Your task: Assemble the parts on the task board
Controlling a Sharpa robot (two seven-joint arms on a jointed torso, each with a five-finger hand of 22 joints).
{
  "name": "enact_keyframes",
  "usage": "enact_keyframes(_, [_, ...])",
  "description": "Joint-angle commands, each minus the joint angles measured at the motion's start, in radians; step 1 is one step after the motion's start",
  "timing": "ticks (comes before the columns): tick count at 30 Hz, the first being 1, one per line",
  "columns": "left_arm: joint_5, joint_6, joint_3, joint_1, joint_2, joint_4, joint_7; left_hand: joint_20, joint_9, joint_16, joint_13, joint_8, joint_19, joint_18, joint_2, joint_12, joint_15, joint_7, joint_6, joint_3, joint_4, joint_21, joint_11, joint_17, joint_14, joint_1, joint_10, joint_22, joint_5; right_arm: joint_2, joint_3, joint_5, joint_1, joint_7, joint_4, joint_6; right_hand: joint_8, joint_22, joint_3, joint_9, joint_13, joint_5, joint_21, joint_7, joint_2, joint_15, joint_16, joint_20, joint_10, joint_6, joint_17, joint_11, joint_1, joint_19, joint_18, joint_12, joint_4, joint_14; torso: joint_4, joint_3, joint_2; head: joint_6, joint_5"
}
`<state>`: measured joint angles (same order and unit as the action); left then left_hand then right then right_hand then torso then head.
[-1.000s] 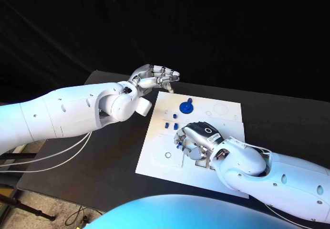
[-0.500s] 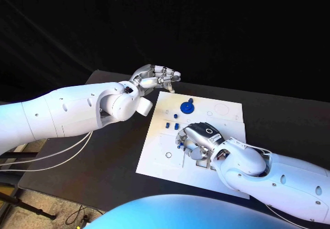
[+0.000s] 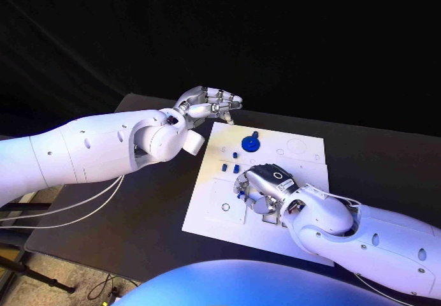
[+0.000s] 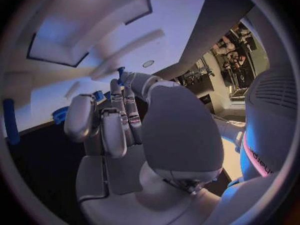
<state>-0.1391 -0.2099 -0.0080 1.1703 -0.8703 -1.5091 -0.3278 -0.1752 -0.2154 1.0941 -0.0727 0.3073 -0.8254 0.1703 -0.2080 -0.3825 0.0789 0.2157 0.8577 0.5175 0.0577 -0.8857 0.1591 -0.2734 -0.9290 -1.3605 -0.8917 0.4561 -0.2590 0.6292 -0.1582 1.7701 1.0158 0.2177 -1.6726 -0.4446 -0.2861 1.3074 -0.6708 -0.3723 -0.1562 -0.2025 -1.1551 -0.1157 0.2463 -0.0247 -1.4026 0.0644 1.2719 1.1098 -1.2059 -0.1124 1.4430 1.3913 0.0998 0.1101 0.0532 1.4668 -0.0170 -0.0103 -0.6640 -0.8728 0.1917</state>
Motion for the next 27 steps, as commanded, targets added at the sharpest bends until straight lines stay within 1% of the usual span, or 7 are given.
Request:
enact_keyframes(1, [-0.002, 0.018, 0.001, 0.0, 0.001, -0.002, -0.002, -0.005, 0.001, -0.004, 0.001, -0.007, 0.001, 0.013, 0.004, -0.005, 0.006, 0.003, -0.006, -0.004, 0.0, 0.005, -0.001, 0.002, 0.001, -0.001, 0.004, -0.001, -0.002, -0.003, -0.001, 0.017, -0.001, -0.004, 0.0, 0.023, 0.005, 0.099, -0.055, -0.001, -0.004, -0.005, 0.004, -0.003, -0.01, -0.009, 0.003, 0.002, 0.073, 0.005, 0.0, 0.068, -0.006, -0.001, -0.011, 0.004, -0.054, 0.039, -0.0003, -0.0004, 0.0, 0.0, 0.0])
enact_keyframes(11, [-0.002, 0.019, 0.001, 0.0, 0.002, -0.002, -0.001, -0.005, 0.001, -0.004, 0.001, -0.007, 0.001, 0.013, 0.004, -0.005, 0.006, 0.003, -0.006, -0.004, 0.0, 0.005, -0.001, 0.002, 0.001, -0.001, 0.004, -0.001, -0.002, -0.009, -0.003, 0.014, -0.002, -0.002, 0.008, 0.049, 0.006, 0.097, -0.055, -0.001, -0.005, -0.005, 0.01, -0.004, -0.01, -0.009, 0.004, 0.002, 0.072, 0.004, 0.001, 0.067, -0.011, -0.004, -0.01, 0.002, -0.054, 0.039, 0.0003, -0.001, 0.001, 0.0, 0.0])
enact_keyframes(13, [-0.002, 0.018, 0.001, 0.0, 0.002, -0.002, -0.001, -0.005, 0.001, -0.004, 0.001, -0.007, 0.001, 0.013, 0.004, -0.005, 0.006, 0.003, -0.006, -0.004, 0.0, 0.005, -0.001, 0.002, 0.001, -0.001, 0.004, -0.001, -0.002, -0.01, -0.003, 0.007, -0.002, -0.008, 0.012, 0.046, 0.015, 0.094, -0.046, -0.002, -0.003, -0.003, 0.022, -0.011, -0.01, -0.003, 0.001, 0.007, 0.055, -0.012, -0.001, 0.061, -0.033, -0.01, -0.008, -0.01, -0.051, 0.039, 0.0003, -0.0011, 0.001, 0.0, 0.0])
enact_keyframes(19, [-0.003, 0.018, 0.001, 0.0, 0.002, -0.001, -0.001, -0.005, 0.001, -0.004, 0.001, -0.007, 0.001, 0.013, 0.004, -0.005, 0.006, 0.003, -0.006, -0.004, 0.0, 0.005, -0.001, 0.002, 0.001, -0.001, 0.004, -0.001, -0.002, -0.007, -0.004, -0.011, -0.002, -0.023, 0.015, 0.019, 0.046, 0.074, 0.011, 0.0, 0.021, 0.0, 0.073, -0.032, 0.016, 0.022, 0.006, 0.029, -0.039, -0.068, 0.015, 0.033, -0.099, -0.03, -0.002, -0.05, -0.029, 0.035, 0.0003, -0.0005, 0.002, 0.0, -0.002])
enact_keyframes(20, [-0.003, 0.018, 0.001, 0.0, 0.002, -0.001, 0.0, -0.005, 0.001, -0.004, 0.001, -0.007, 0.001, 0.013, 0.004, -0.005, 0.006, 0.003, -0.006, -0.004, 0.0, 0.005, -0.001, 0.002, 0.001, -0.001, 0.004, -0.001, -0.002, -0.005, -0.004, -0.013, -0.002, -0.024, 0.015, 0.012, 0.054, 0.064, 0.023, 0.001, 0.035, -0.002, 0.096, -0.038, 0.028, 0.031, 0.01, 0.036, -0.08, -0.081, 0.025, 0.025, -0.112, -0.038, 0.002, -0.05, -0.023, 0.031, 0.0, -0.0004, 0.001, 0.0, -0.002])
enact_keyframes(22, [-0.003, 0.018, 0.001, 0.0, 0.002, -0.001, 0.0, -0.005, 0.001, -0.004, 0.001, -0.007, 0.001, 0.013, 0.004, -0.005, 0.006, 0.003, -0.006, -0.004, 0.0, 0.005, -0.001, 0.002, 0.001, -0.001, 0.004, -0.001, -0.002, -0.002, -0.004, -0.015, -0.002, -0.025, 0.013, 0.0, 0.07, 0.047, 0.048, 0.004, 0.052, 0.003, 0.134, -0.04, 0.039, 0.037, 0.02, 0.045, -0.122, -0.104, 0.045, 0.015, -0.121, -0.05, 0.009, -0.047, -0.022, 0.024, 0.0001, -0.0004, 0.001, 0.0, -0.002])
enact_keyframes(27, [-0.003, 0.019, 0.001, 0.0, 0.002, 0.001, 0.001, -0.005, 0.001, -0.005, 0.001, -0.007, 0.0, 0.013, 0.005, -0.007, 0.007, 0.004, -0.007, -0.006, 0.0, 0.008, -0.001, 0.002, 0.001, -0.001, 0.005, -0.003, -0.002, 0.014, -0.004, -0.017, -0.002, -0.023, 0.0, -0.024, 0.085, 0.021, 0.098, 0.006, 0.076, -0.001, 0.188, -0.044, 0.039, 0.043, 0.036, 0.053, -0.168, -0.117, 0.076, 0.009, -0.115, -0.064, 0.017, -0.041, -0.026, 0.014, 0.0006, 0.0007, 0.002, 0.0, -0.004])
